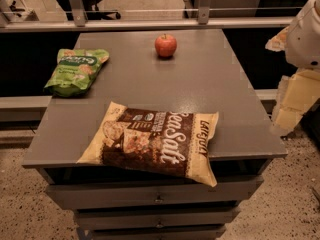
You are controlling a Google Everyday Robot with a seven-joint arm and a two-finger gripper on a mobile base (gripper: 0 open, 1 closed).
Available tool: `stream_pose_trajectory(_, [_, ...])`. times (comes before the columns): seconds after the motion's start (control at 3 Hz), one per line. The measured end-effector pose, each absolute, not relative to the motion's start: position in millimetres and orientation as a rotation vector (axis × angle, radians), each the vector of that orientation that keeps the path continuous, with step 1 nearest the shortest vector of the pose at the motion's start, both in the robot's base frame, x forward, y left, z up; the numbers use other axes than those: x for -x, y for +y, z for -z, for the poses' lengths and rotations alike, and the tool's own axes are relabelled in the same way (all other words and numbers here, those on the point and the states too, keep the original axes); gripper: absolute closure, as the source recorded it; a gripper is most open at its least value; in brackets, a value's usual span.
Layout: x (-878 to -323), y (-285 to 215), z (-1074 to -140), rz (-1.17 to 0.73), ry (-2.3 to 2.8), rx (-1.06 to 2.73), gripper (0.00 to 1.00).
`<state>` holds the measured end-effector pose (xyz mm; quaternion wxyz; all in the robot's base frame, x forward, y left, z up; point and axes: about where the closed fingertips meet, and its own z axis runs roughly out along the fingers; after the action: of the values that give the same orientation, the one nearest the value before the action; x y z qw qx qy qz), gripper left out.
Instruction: Move apple near brown chip bag
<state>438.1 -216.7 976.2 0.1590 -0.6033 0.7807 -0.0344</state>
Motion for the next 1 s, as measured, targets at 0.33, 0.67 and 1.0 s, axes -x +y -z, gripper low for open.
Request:
stream_pose_trajectory(0.33, [-438.2,-216.6,-976.2,0.098,2.232,1.725,0.0])
stream_pose_trajectory(0.67, [-470.6,-213.3,-974.2,0.089,2.175,1.681,0.0])
stream_pose_trajectory(1.0, [-537.9,-201.8,-970.2,0.057,2.076,1.602,0.0])
